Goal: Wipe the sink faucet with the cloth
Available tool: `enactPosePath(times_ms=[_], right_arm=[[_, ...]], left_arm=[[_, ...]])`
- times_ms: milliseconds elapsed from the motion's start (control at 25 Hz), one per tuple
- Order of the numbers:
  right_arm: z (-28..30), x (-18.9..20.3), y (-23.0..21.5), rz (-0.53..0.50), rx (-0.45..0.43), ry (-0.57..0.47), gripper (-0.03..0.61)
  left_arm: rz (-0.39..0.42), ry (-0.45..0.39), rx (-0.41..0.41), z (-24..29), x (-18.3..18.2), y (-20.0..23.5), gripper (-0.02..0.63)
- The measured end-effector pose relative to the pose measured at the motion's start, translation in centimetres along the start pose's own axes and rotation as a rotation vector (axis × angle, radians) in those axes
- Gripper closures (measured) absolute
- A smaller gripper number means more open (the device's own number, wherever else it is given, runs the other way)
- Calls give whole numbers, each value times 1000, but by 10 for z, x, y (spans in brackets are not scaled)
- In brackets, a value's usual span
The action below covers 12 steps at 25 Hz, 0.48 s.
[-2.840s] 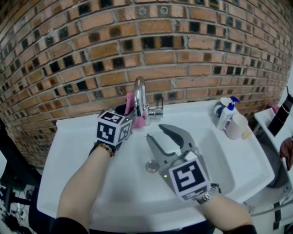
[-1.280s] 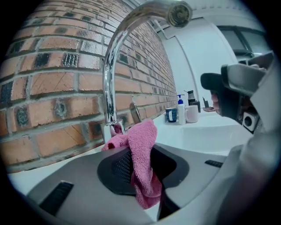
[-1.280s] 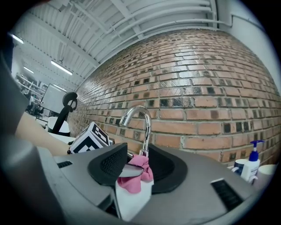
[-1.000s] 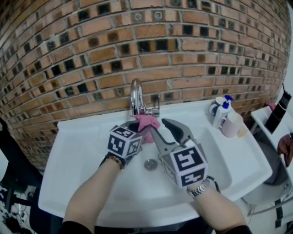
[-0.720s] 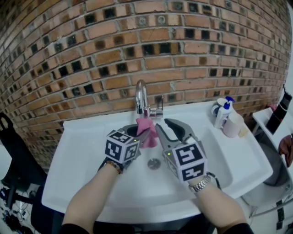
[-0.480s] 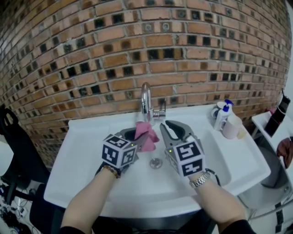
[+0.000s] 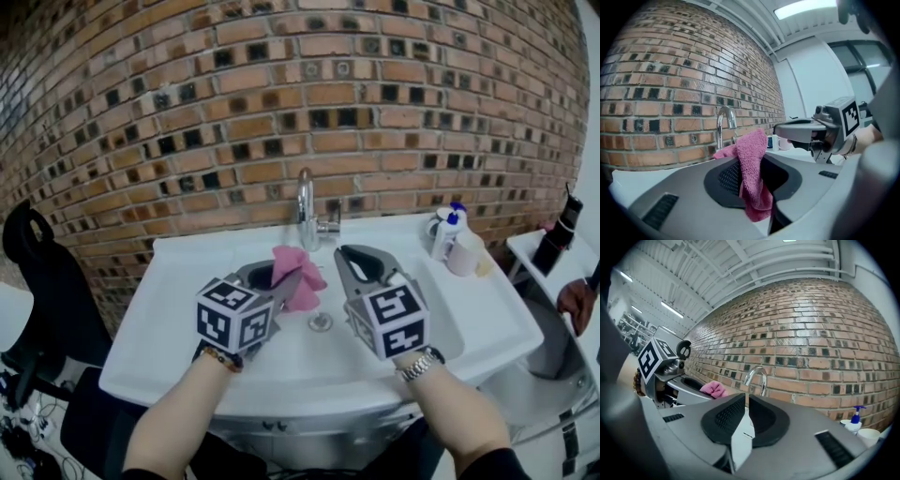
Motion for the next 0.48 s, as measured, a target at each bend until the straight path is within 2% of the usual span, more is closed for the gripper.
enactPosePath(times_ms=[480], right_arm=[[-93,-23,62,-27,-3,-31,541]], left_arm=[[0,-80,4,-93,-6,-78,523]])
Point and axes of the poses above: the fingertips, and each gripper's own axes: z forward along the fingers, y to its left, x out of its underside, the point moved 4 cm from there along -z, backward along the fingers, and after that the axes turned 2 degrees about -z, right-handed, at the moved point
